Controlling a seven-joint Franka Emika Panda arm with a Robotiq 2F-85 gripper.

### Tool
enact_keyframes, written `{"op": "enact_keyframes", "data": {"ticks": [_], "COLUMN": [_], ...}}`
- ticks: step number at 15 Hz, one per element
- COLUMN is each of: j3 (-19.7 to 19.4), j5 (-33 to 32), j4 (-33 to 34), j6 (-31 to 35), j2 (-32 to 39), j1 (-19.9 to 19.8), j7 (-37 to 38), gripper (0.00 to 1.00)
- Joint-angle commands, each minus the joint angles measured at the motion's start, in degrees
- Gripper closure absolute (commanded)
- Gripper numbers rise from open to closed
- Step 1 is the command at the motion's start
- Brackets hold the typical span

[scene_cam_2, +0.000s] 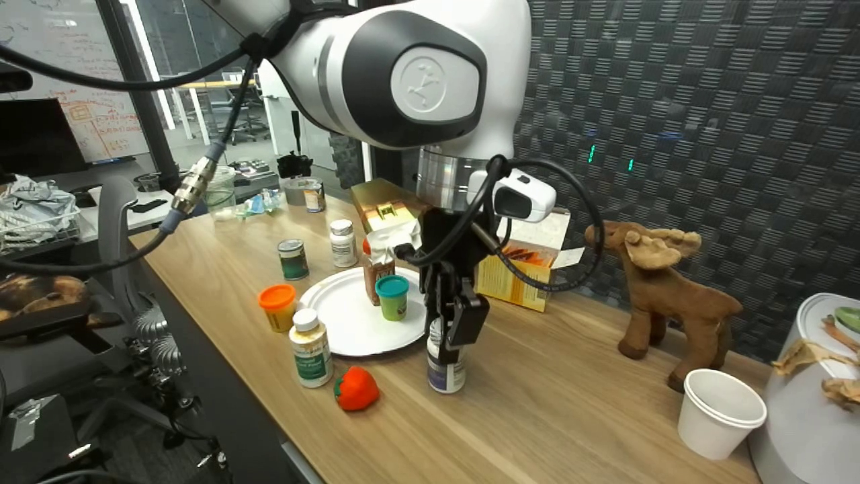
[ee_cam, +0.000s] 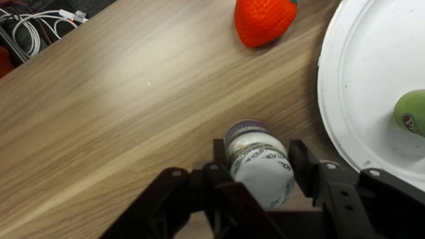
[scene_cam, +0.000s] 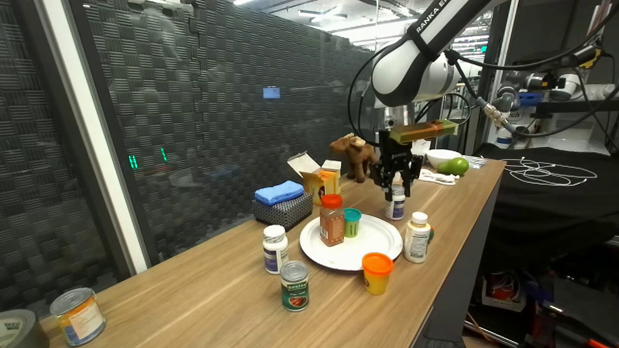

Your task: Pick up the bottles and small containers from the table and put them on the white plate.

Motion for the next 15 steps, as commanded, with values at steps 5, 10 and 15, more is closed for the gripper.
{"op": "enact_keyframes", "data": {"ticks": [5,10,15], "j3": [-0.92,1.35,5.05], "j5": [-3.10,-9.53,-10.09], "j4": [-2.49,-7.17,-10.61], "j6": [1.54,3.81,8.49], "j2": [-5.73,-13.70,-16.15], "j1": [1.58,3.74,5.61], "j7": [3.01,-0.61,-7.09], "gripper": [0.74,0.74,0.74]}}
